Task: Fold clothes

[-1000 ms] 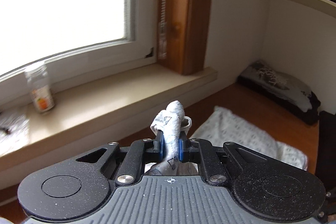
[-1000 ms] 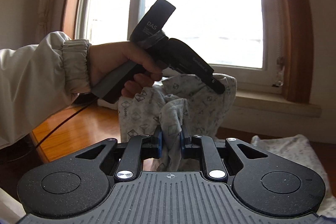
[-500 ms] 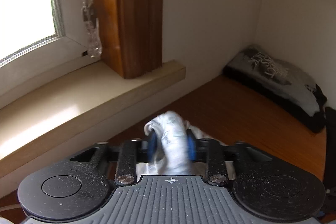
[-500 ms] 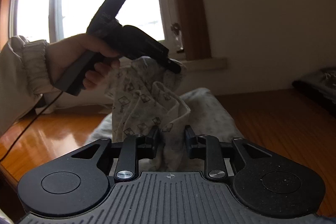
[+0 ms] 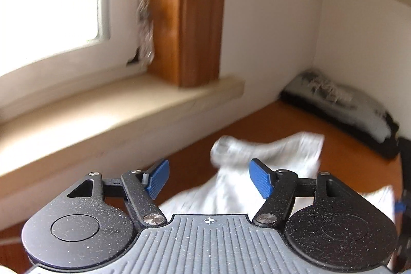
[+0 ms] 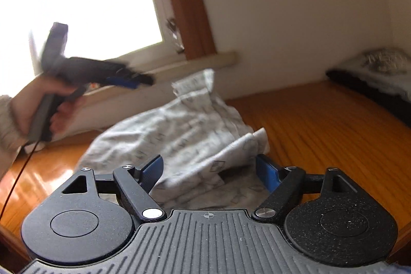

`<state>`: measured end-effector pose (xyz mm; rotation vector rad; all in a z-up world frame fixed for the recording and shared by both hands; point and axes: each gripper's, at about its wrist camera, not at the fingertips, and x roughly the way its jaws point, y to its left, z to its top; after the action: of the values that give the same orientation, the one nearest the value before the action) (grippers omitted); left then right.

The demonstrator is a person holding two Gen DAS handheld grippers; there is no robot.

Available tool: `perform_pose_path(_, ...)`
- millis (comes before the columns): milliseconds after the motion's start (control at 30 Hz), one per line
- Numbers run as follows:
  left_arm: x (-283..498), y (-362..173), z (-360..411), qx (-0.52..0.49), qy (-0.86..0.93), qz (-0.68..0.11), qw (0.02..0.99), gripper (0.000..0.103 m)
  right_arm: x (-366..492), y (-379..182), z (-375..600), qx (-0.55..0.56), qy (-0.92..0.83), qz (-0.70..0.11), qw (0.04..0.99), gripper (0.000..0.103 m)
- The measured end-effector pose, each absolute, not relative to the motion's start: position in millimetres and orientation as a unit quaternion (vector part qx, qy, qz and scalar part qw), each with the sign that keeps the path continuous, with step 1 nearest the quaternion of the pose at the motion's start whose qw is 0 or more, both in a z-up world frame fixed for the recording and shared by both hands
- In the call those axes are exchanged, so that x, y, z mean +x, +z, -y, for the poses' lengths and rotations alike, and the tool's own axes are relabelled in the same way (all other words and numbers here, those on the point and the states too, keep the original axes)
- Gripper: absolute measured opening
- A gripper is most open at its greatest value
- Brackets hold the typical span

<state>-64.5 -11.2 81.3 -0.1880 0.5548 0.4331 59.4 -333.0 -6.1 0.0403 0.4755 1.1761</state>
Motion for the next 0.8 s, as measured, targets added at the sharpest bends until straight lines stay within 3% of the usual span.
perform_pose_path(33, -69, 75, 9, -0.093, 0.212, -0.274, 0.933, 0.072, 61, -7, 332, 0.023, 0.545, -0.226, 0.807, 0.074)
perform_pose_path(100, -78, 63, 5, -0.096, 0.212, -0.278, 0.932, 0.072, 65, -5, 331, 0.027, 0.540, -0.229, 0.809, 0.052)
perform_pose_path(167, -85, 61, 1, -0.097, 0.206, -0.277, 0.933, 0.072, 68, -3, 334, 0.037, 0.540, -0.234, 0.808, 0.022)
perform_pose_path(233, -92, 60, -1, -0.093, 0.200, -0.271, 0.937, 0.072, 68, 0, 341, 0.044, 0.534, -0.234, 0.811, 0.006)
perform_pose_path(333, -101, 61, -5, -0.098, 0.188, -0.256, 0.943, 0.072, 66, 9, 358, 0.051, 0.503, -0.216, 0.835, 0.006)
perform_pose_path(467, -114, 60, -4, -0.097, 0.167, -0.238, 0.952, 0.075, 70, 3, 357, 0.006, 0.479, -0.259, 0.839, 0.008)
perform_pose_path(500, -116, 59, -4, -0.098, 0.164, -0.234, 0.953, 0.075, 67, 1, 353, -0.015, 0.475, -0.260, 0.841, 0.012)
perform_pose_path(567, -123, 55, -6, -0.109, 0.160, -0.224, 0.955, 0.075, 58, 9, 350, -0.029, 0.457, -0.236, 0.857, 0.041)
perform_pose_path(633, -132, 51, -8, -0.120, 0.155, -0.218, 0.956, 0.075, 50, 18, 349, -0.033, 0.441, -0.211, 0.872, 0.056)
perform_pose_path(800, -150, 38, -18, -0.145, 0.154, -0.208, 0.955, 0.076, 18, 35, 333, -0.078, 0.413, -0.141, 0.896, 0.056)
